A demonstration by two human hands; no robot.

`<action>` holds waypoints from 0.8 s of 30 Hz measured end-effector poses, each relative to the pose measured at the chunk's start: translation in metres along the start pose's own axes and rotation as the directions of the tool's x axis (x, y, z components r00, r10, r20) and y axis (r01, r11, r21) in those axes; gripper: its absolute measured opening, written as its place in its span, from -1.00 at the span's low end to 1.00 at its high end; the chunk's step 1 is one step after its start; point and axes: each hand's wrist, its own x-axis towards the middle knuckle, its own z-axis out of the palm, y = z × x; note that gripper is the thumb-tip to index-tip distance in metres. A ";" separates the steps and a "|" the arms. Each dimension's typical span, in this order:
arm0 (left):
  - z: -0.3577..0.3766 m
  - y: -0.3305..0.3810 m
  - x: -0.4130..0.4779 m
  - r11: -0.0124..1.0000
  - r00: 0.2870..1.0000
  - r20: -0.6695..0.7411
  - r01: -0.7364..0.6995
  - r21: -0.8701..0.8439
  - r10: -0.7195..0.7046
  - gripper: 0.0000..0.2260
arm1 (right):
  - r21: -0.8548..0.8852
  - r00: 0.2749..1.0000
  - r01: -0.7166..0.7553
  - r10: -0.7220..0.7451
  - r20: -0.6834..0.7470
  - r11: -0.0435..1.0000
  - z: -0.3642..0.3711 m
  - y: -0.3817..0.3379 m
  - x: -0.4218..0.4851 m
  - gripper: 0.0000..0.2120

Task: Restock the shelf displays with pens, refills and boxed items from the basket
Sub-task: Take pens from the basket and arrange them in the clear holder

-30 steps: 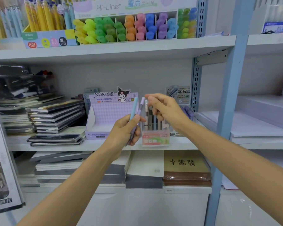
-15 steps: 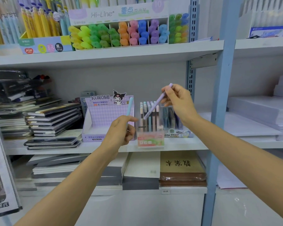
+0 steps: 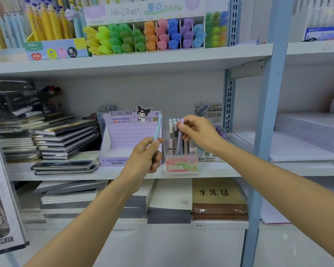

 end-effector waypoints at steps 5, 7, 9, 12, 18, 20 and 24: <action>0.001 -0.002 0.003 0.999 1.000 -0.001 0.025 -0.022 -0.025 -0.89 | -0.059 0.988 0.105 -0.111 -0.106 0.993 0.008 -0.004 0.005 -0.85; 0.000 -0.003 0.003 1.000 1.000 0.011 0.018 -0.024 -0.018 -0.89 | -0.146 0.976 0.134 -0.156 -0.151 0.980 0.012 0.000 0.006 -0.87; 0.000 -0.005 0.003 1.000 1.000 0.020 0.006 -0.030 -0.006 -0.90 | -0.222 0.973 0.134 -0.171 -0.157 0.966 0.015 0.005 0.007 -0.88; 0.000 -0.006 0.002 0.999 0.999 0.028 -0.017 -0.028 0.018 -0.88 | -0.261 0.982 0.094 -0.133 -0.134 0.961 0.018 0.011 0.006 -0.91; 0.000 -0.007 0.001 0.998 0.998 0.051 -0.034 0.047 0.031 -0.86 | 0.306 0.992 0.006 0.033 -0.123 0.952 0.008 -0.008 0.000 -0.67; 0.001 -0.007 0.001 0.999 0.998 0.050 -0.031 0.044 0.029 -0.88 | 0.320 0.998 -0.057 0.056 0.014 0.946 0.001 -0.012 -0.002 -0.64; 0.002 0.000 -0.001 0.996 0.997 0.050 -0.057 0.068 0.053 -0.90 | 0.306 0.980 -0.127 0.072 0.184 0.944 -0.006 -0.011 -0.010 -0.77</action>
